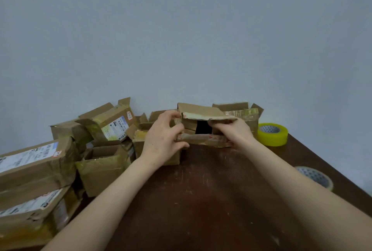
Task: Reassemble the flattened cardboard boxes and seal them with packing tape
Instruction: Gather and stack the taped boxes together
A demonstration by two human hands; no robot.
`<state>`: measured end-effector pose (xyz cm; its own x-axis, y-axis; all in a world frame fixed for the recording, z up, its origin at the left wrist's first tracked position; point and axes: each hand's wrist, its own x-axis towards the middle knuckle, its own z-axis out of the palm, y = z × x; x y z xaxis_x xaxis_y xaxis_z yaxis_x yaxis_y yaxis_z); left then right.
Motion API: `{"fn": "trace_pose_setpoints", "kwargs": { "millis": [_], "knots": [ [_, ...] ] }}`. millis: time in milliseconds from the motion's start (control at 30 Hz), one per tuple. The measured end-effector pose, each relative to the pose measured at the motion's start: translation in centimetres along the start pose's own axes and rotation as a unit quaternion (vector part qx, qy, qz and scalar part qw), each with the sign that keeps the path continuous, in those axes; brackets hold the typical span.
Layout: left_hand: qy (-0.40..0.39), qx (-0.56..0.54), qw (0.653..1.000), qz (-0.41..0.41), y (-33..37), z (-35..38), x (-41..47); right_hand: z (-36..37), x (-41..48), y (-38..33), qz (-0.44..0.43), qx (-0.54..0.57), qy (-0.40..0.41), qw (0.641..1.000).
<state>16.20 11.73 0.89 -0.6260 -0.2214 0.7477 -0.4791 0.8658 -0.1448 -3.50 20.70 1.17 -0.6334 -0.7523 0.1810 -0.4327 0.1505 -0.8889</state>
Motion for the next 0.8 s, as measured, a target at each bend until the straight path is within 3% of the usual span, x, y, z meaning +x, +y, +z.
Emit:
{"fn": "trace_pose_setpoints", "kwargs": {
  "millis": [133,433,567,633,667,733,800],
  "knots": [
    [0.005,-0.051,0.998,0.034,1.2,-0.5,0.4,-0.6,-0.8,0.6,0.024,-0.056,0.011,0.998],
    [0.023,0.002,0.972,0.232,-0.4,-0.7,-0.3,-0.3,-0.8,2.3,0.057,-0.057,-0.028,0.996],
    [0.01,-0.004,0.975,0.221,-1.6,-0.6,-1.0,-0.2,-0.6,3.5,0.092,-0.025,-0.048,0.994],
    [-0.043,-0.02,0.982,0.185,-1.2,-0.4,-1.7,0.3,-0.5,4.1,0.096,-0.009,-0.037,0.995],
    [-0.088,-0.05,0.987,0.128,-0.4,-0.3,-2.1,0.5,-0.3,4.3,0.092,-0.013,-0.026,0.995],
    [-0.17,-0.118,0.977,-0.053,0.8,0.3,-2.5,0.9,0.0,4.5,0.078,-0.041,-0.006,0.996],
    [-0.172,-0.147,0.952,-0.206,1.2,1.6,-2.4,1.2,0.2,4.6,0.063,-0.071,0.004,0.995]
  ]
}}
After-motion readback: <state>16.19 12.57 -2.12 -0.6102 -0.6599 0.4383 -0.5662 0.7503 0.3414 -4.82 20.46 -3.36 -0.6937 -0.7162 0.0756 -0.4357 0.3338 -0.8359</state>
